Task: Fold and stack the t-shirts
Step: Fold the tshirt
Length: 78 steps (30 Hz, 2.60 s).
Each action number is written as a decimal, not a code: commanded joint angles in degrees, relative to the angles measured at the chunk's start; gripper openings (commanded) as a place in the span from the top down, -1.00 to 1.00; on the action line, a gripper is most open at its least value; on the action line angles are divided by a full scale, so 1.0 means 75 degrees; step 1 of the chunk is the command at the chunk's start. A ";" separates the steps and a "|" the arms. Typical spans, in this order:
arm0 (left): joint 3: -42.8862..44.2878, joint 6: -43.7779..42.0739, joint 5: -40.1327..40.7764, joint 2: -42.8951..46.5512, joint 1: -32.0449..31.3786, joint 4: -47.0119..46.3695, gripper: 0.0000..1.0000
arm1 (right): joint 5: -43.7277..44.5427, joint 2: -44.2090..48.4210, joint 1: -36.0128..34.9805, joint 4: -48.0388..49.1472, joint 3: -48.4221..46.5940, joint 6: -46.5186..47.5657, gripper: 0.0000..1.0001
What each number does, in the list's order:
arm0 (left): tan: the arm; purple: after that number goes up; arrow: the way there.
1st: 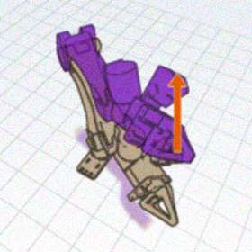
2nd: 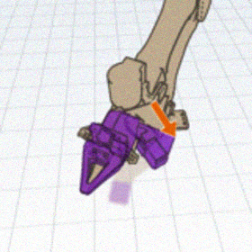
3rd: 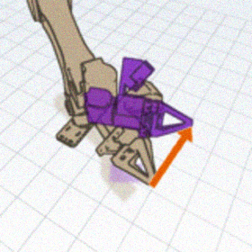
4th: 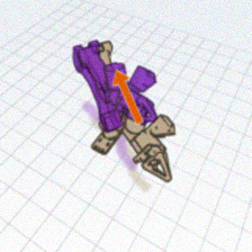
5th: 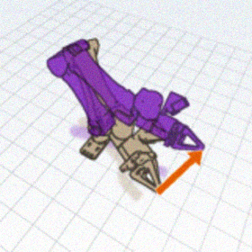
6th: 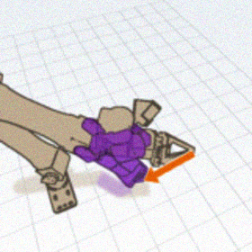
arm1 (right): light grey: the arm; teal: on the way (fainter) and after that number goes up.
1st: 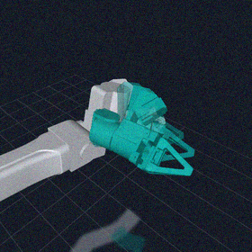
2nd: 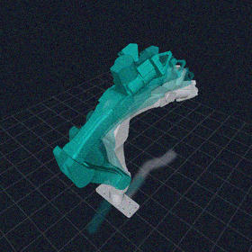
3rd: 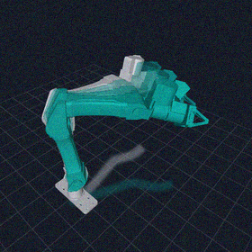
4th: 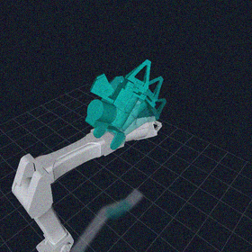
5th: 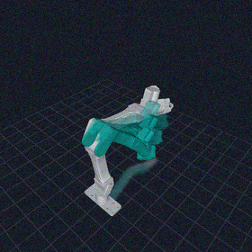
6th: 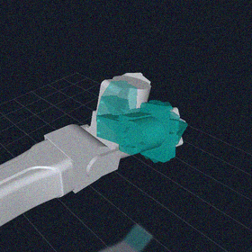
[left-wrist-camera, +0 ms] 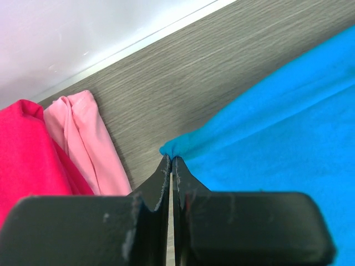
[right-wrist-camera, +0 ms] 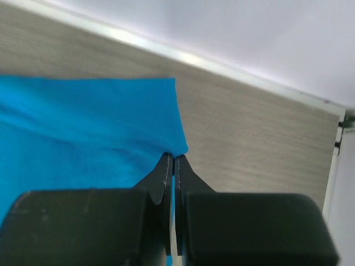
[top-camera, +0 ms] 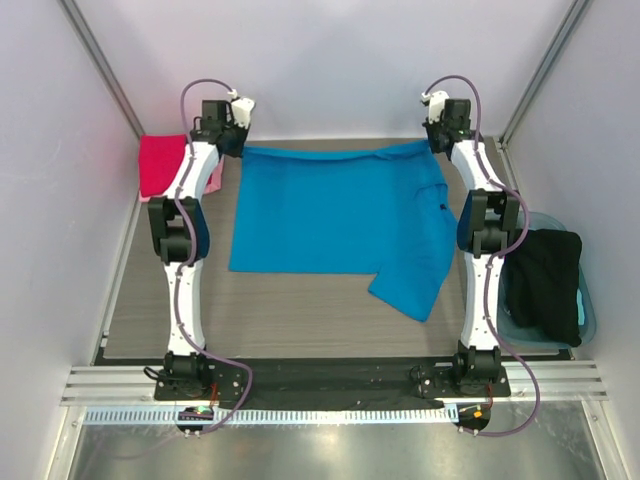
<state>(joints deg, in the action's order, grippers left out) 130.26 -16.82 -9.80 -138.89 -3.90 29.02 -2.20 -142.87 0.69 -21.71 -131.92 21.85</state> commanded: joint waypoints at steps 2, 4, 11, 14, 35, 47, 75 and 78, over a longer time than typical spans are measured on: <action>-0.0315 0.0133 -0.0461 0.1104 0.0051 -0.0026 1.00 | 0.0105 0.1400 -0.0045 0.0118 0.0559 0.0298 0.98; -0.0457 0.0145 -0.0521 0.1279 0.0040 0.0092 1.00 | 0.0105 0.1611 -0.0045 0.0095 0.0748 0.0310 0.98; -0.1323 -0.0019 -0.0942 0.1970 -0.0066 0.0619 1.00 | -0.0070 0.2443 -0.0021 -0.0116 0.1754 0.0415 0.98; -0.1874 -0.0043 -0.1048 0.2333 -0.0066 0.0702 1.00 | -0.0129 0.2841 -0.0021 -0.0163 0.2352 0.0450 0.98; -0.3398 -0.0499 -0.0685 0.3143 -0.0031 0.1065 1.00 | -0.0609 0.4459 -0.0045 -0.0725 0.4277 -0.0076 0.98; -0.4090 -0.0605 -0.0521 0.3108 0.0005 0.1041 1.00 | -0.0914 0.5279 -0.0303 -0.0948 0.5528 -0.0381 0.98; -0.0693 0.0154 0.0182 0.0941 0.0145 0.1991 -0.04 | -0.0550 0.3231 0.0330 -0.1347 0.3387 -0.0698 0.28; -0.0715 0.0367 0.0041 0.0777 0.0204 0.1524 -0.19 | -0.1029 0.2669 0.0505 -0.1277 0.2837 -0.0955 0.25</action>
<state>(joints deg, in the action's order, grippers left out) 124.07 -17.39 -8.78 -130.98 -3.25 40.66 -6.42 -120.05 3.64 -31.42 -106.17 16.91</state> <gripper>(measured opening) 0.589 0.369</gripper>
